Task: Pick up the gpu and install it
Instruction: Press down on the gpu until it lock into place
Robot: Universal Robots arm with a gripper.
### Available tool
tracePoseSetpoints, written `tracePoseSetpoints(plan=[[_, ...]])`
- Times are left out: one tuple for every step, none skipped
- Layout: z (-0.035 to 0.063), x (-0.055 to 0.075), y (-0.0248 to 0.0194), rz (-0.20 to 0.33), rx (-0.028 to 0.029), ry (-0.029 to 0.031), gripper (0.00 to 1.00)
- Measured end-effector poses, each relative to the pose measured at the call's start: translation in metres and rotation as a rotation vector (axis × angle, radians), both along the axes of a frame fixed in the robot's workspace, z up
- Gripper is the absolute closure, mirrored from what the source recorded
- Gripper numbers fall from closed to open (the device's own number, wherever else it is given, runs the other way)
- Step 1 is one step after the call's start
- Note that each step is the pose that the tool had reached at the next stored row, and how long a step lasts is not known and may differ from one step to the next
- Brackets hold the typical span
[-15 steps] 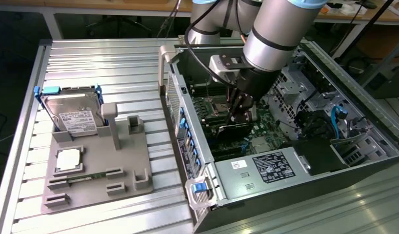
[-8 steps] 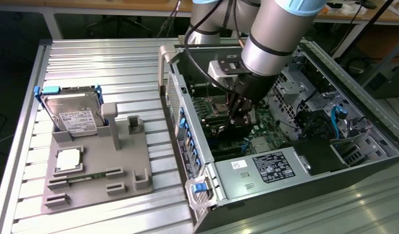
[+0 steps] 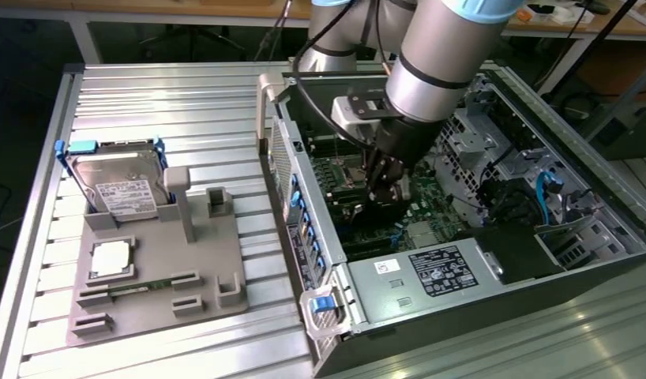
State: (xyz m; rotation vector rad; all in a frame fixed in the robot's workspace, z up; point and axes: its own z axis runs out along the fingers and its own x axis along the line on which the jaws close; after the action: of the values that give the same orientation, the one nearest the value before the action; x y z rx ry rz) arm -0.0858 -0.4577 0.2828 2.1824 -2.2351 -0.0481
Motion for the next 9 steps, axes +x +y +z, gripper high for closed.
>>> tracePoseSetpoints(plan=[[0.0039, -0.003, 0.0000, 0.000, 0.0015, 0.0002, 0.89], [0.0084, -0.011, 0.0000, 0.000, 0.0021, 0.0002, 0.89], [0.0107, -0.019, 0.0000, 0.000, 0.0022, 0.0003, 0.89], [0.0113, -0.026, 0.0000, 0.000, 0.0020, 0.0004, 0.89], [0.0115, -0.034, 0.0000, 0.000, 0.0021, 0.0003, 0.89], [0.0122, -0.042, 0.0000, 0.000, 0.0021, 0.0004, 0.89], [0.0128, -0.046, 0.0000, 0.000, 0.0022, 0.0005, 0.89], [0.0139, -0.050, 0.0000, 0.000, 0.0022, 0.0019, 0.89], [0.0157, -0.056, 0.0000, 0.000, 0.0020, 0.0046, 0.89]])
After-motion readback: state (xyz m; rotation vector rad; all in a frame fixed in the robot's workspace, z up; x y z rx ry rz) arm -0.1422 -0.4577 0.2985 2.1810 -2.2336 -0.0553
